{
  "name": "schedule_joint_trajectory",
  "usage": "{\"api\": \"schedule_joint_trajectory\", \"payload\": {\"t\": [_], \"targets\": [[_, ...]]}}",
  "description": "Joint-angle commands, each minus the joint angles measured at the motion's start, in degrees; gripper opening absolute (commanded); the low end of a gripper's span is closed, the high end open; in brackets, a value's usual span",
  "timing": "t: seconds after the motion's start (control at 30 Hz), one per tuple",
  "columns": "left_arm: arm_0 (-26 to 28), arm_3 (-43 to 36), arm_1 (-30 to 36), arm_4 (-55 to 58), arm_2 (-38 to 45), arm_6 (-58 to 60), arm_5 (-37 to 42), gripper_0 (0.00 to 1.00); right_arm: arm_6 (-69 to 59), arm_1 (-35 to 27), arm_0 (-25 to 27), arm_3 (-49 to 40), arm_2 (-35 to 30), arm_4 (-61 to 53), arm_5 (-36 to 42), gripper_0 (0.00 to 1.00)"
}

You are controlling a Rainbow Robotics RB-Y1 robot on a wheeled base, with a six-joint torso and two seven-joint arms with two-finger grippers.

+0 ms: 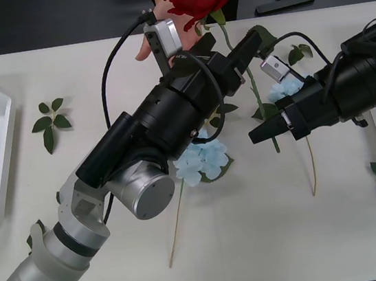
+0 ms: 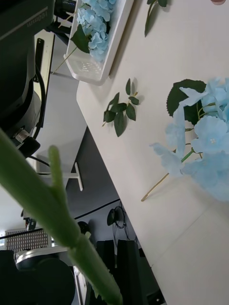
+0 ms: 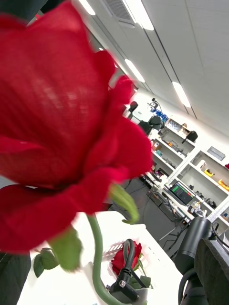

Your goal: Place the red flowers into the right box and the blue flowers into the left box. If a person shows an open palm, hand one flower to the person first, then continue sorting.

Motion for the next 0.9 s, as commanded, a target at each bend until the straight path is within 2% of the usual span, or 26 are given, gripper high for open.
{"api": "schedule_joint_trajectory", "payload": {"t": [0.03, 0.13, 0.27, 0.5, 0.63, 0.9], "targets": [[-2.4, -1.0, -0.7, 0.1, -0.8, -0.9, -0.9, 1.00, -1.9, -1.3, -1.0, -1.8, 0.0, -0.9, -1.4, 0.00], [-2.4, -1.0, -0.7, 0.1, -0.8, -0.9, -0.9, 1.00, -2.0, -2.2, -0.2, -1.0, -1.2, -1.3, -4.3, 0.00], [-2.4, -1.0, -0.7, 0.1, -0.8, -0.9, -0.9, 1.00, -1.4, -2.3, 0.2, 4.4, -4.9, -1.8, -7.5, 0.00], [-2.4, -1.0, -0.7, 0.1, -0.8, -0.9, -0.9, 1.00, 2.9, -0.5, -1.6, 13.4, -11.2, 0.8, -12.9, 0.00], [-2.4, -1.0, -0.7, 0.1, -0.8, -0.9, -0.9, 1.00, 8.1, 1.2, -4.4, 17.3, -12.5, 0.5, -17.2, 0.00], [-1.9, -0.2, 0.0, 0.5, -0.7, -0.6, -1.3, 1.00, 21.0, 8.2, -14.9, 25.1, -12.5, 0.2, -24.1, 0.00]]}}
